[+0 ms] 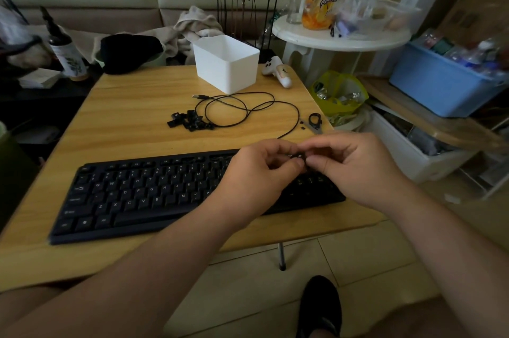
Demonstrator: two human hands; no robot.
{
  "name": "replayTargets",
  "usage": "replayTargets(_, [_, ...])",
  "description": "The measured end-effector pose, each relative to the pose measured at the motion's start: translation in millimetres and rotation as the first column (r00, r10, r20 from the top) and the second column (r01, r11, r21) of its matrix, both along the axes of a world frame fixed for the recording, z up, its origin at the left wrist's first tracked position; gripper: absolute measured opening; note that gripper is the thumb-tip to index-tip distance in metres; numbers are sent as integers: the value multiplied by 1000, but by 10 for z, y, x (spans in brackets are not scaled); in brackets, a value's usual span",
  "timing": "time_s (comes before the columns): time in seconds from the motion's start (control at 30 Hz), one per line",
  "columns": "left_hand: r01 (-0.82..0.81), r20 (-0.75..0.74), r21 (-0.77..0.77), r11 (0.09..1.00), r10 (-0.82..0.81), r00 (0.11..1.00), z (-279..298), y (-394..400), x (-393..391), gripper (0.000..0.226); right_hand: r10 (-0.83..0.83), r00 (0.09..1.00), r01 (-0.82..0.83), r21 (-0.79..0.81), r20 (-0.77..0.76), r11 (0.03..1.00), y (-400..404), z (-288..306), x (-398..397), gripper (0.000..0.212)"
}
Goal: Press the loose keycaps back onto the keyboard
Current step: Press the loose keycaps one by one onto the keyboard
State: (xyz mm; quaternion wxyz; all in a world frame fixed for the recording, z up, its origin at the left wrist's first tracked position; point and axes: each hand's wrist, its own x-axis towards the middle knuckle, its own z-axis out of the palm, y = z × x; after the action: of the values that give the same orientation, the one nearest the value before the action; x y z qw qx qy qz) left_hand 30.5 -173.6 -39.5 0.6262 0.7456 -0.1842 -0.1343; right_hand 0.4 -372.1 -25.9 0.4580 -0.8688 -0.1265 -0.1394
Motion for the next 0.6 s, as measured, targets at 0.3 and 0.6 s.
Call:
replayTargets(0.3, [-128,-133,-64,990,119,984,-47,-48,24,8,-39,964,110,-261,264,959,163,-20,25,27])
replayTargets(0.6, [-101,-75,22,995,103,992,42,13,36,14,14,929,165,-447,370,879,137,30,45,24])
